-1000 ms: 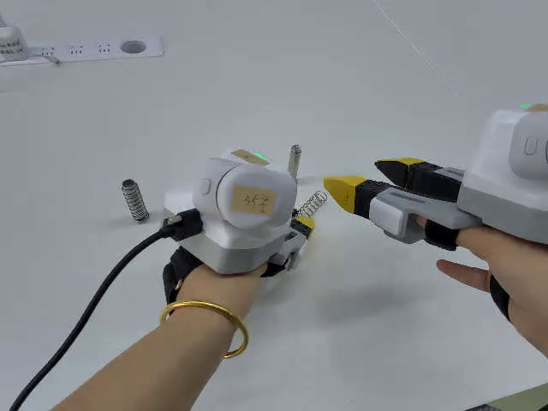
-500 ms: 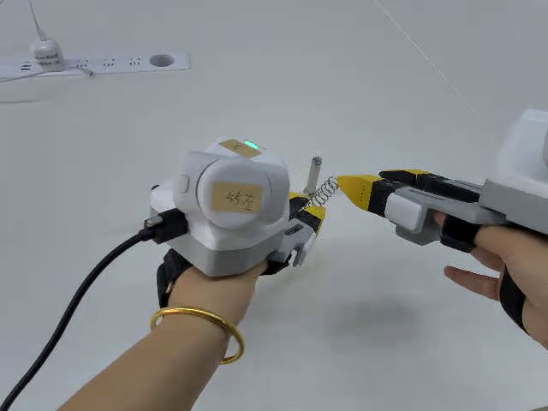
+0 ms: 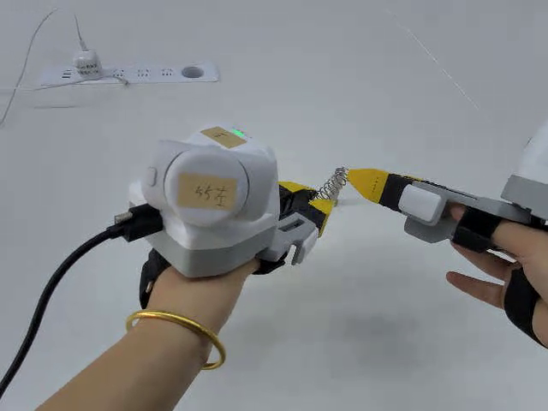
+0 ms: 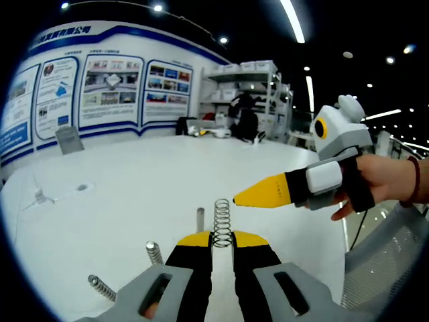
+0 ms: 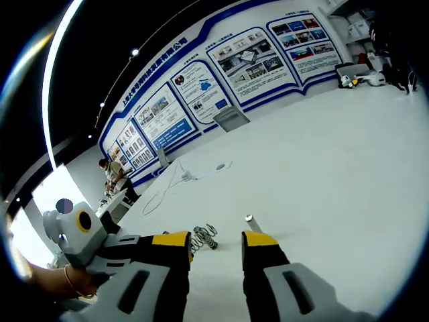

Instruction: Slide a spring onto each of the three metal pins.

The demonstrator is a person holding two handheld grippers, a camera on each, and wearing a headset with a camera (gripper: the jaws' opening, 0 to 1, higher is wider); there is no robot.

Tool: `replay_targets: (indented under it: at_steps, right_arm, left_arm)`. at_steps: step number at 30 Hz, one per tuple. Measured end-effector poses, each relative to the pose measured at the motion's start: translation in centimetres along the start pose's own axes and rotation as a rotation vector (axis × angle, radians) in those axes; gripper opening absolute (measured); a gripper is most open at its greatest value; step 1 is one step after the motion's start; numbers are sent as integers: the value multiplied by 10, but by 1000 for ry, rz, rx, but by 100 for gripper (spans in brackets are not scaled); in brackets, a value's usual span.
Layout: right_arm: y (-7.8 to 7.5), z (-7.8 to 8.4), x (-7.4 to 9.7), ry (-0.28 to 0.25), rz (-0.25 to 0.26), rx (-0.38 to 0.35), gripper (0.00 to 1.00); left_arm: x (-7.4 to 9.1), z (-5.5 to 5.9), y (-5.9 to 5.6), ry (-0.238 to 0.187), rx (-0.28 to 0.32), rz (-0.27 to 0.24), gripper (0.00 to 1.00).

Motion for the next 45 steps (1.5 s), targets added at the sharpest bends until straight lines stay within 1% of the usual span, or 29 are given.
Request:
replay_targets:
  at_steps: [1,3,6,7,11,15,19,22,26,33,34,38,42,43,45]
  right_arm:
    - [4,1,-2,-5,-28,-19,31]
    - [7,2,-3,-9,-53,-42,29]
    - [10,2,-5,-9,-69,-51,28]
    - [12,3,-5,-7,-75,-52,27]
    - [18,4,-9,-5,-111,-74,25]
    - [23,6,-11,-1,-136,-99,23]
    - [29,7,-14,7,-166,-106,20]
    - [32,7,-15,1,-180,-122,19]
    - [33,7,-16,3,-187,-136,16]
    - [34,6,-16,-1,-201,-159,14]
    - [35,5,-16,-6,-211,-170,14]
    - [37,4,-16,-6,-210,-138,14]
    - [41,3,-17,-13,-224,-119,13]
    - [42,3,-16,-14,-231,-123,12]
    - [43,3,-19,-9,-236,-86,12]
  left_arm:
    - [3,0,0,-8,-4,2,10]
    - [6,0,1,-13,-8,5,10]
    - [12,0,3,-38,14,18,10]
    - [13,0,4,-40,17,19,10]
    - [20,0,7,-59,13,25,10]
    - [25,-1,8,-70,11,28,10]
    - [30,-2,8,-86,7,33,10]
    - [32,-2,7,-93,6,39,10]
    - [35,-3,5,-108,21,45,11]
    - [37,-3,5,-112,25,41,11]
    - [37,-3,5,-113,27,41,11]
    - [36,-3,4,-111,27,36,11]
    - [36,-1,4,-96,27,32,11]
    - [35,1,5,-84,23,31,11]
    - [36,0,5,-92,32,30,11]
Point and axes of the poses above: the centre of the closed fingertips' face, and the gripper's own axes: x roughly backward along the fingers, y roughly to its left, z roughly out of its underside, the point moved 8 cm from there along x, roughly backward along the fingers, and after that the axes turned 9 degrees about -z, right-handed, at the moved point
